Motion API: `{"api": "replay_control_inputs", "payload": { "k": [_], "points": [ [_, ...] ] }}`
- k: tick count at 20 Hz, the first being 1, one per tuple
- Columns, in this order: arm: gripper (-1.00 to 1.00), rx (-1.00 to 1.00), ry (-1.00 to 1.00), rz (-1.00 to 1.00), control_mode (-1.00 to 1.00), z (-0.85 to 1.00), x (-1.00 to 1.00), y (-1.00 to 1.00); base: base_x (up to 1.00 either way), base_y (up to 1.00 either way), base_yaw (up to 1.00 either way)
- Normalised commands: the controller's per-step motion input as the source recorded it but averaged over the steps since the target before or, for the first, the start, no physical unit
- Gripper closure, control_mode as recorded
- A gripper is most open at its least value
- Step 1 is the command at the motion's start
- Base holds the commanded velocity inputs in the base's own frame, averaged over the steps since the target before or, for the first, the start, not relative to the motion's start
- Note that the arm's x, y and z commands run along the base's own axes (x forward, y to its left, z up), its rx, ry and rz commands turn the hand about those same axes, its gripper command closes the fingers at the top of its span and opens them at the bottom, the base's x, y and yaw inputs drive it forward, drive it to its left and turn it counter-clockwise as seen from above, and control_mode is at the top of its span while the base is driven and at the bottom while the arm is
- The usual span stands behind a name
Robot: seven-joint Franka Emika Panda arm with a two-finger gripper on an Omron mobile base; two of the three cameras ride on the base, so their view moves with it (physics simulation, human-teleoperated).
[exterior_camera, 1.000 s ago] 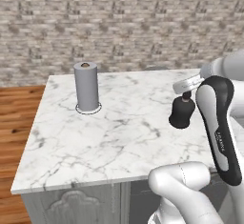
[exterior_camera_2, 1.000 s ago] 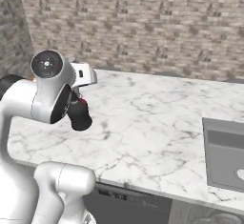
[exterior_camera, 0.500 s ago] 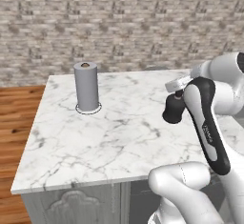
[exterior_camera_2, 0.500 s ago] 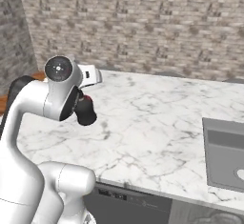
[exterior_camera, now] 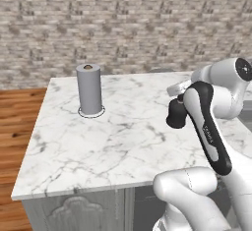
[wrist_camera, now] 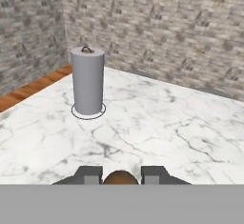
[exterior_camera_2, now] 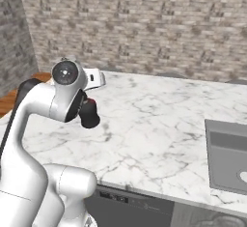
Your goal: Move the drinks to the dining counter.
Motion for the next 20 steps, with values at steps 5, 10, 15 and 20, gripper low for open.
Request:
{"api": "replay_control_inputs", "payload": {
  "k": [5,10,15,20],
  "points": [
    [1.0,0.0,0.0,0.0,-1.0,-0.14,0.28,0.0,0.0,0.0,0.0],
    [1.0,0.0,0.0,0.0,-1.0,-0.17,0.27,0.0,0.0,0.0,0.0],
    [1.0,0.01,0.0,0.01,-1.0,-0.18,0.17,0.0,0.0,0.0,0.0],
    [1.0,0.04,0.0,0.0,-1.0,-0.18,0.14,0.0,0.0,0.0,0.0]
  ]
}}
